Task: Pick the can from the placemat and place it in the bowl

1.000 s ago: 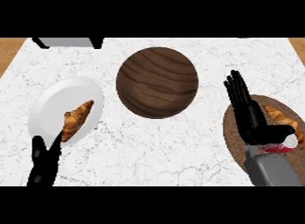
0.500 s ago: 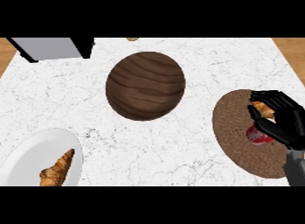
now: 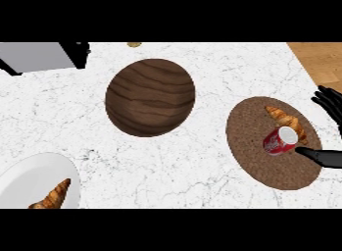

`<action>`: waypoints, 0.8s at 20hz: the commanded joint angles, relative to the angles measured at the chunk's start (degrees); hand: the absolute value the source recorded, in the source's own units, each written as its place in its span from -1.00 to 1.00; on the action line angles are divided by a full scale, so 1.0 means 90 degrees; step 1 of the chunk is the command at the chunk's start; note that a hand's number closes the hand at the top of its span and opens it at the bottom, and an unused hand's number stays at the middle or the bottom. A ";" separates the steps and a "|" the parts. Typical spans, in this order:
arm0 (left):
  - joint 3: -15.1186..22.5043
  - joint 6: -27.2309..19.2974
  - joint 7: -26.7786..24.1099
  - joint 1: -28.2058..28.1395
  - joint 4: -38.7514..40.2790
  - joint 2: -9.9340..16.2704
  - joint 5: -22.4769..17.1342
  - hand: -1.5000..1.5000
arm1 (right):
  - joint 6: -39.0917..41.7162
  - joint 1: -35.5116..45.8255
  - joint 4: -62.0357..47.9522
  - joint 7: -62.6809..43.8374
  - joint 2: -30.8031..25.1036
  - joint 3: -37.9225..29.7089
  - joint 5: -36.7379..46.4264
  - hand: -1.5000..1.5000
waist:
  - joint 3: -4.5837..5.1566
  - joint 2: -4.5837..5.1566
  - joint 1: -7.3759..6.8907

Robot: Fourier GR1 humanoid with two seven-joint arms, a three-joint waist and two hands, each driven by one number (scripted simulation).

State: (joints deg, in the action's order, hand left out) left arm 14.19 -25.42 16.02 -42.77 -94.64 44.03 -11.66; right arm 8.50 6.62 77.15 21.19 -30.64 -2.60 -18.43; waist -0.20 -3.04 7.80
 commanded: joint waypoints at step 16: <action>-0.0519 -0.0183 -0.1214 0.2121 -0.1461 -0.0430 0.0037 0.00 | 0.1588 0.0273 0.0014 -0.0229 -0.2234 0.1073 0.1801 -1.00 | 0.0080 0.0177 -0.0064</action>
State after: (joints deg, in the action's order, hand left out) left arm 13.19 -26.08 14.05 -40.52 -95.57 43.25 -11.33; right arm 20.59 8.66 77.15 19.65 -48.90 4.87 -4.41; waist 0.70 -1.38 5.96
